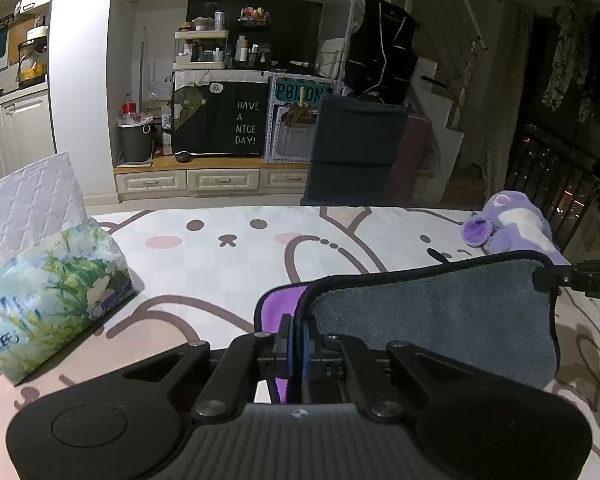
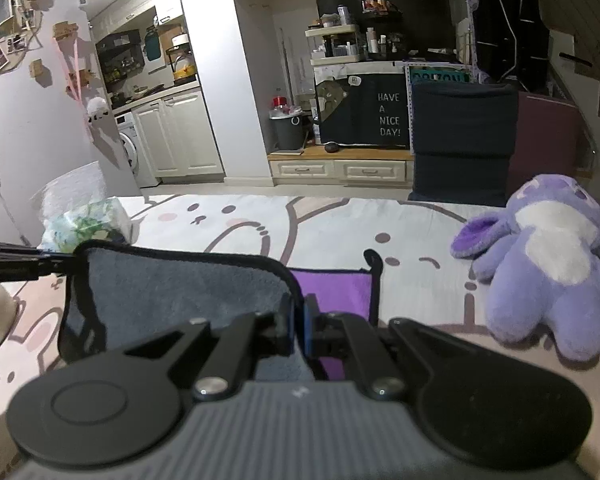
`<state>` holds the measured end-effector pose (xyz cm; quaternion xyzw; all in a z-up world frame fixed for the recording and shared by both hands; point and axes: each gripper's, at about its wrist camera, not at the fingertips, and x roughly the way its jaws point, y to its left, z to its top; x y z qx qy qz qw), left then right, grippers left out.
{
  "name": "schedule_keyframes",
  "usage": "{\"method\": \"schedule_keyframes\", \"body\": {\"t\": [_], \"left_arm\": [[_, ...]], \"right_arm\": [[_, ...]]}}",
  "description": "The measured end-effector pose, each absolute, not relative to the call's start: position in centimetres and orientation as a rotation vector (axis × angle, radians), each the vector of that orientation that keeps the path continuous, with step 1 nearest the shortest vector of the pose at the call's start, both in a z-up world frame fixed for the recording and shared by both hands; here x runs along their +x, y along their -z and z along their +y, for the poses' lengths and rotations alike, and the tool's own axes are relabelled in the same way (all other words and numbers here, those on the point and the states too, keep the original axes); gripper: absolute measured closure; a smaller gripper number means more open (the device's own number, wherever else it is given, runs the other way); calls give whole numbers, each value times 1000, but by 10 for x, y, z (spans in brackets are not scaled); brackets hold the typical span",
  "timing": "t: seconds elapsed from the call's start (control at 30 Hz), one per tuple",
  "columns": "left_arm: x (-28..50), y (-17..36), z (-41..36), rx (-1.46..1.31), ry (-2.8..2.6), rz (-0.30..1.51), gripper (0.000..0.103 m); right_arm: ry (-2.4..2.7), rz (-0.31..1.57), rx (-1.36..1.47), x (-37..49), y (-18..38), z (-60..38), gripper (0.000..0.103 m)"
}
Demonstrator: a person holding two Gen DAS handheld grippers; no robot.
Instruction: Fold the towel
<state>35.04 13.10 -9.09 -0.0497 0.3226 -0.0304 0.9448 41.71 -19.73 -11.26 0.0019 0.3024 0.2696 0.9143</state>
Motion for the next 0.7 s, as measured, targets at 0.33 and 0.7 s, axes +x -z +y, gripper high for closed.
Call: {"method": "schedule_keyframes", "body": {"t": [0.33, 0.7], "left_arm": [[384, 104, 134, -94, 39, 662, 99], [419, 119, 131, -99, 23, 662, 98]], "right_arm": [[-539, 631, -18, 449, 122, -180, 97], [-499, 640, -44, 475, 130, -173, 97]]}}
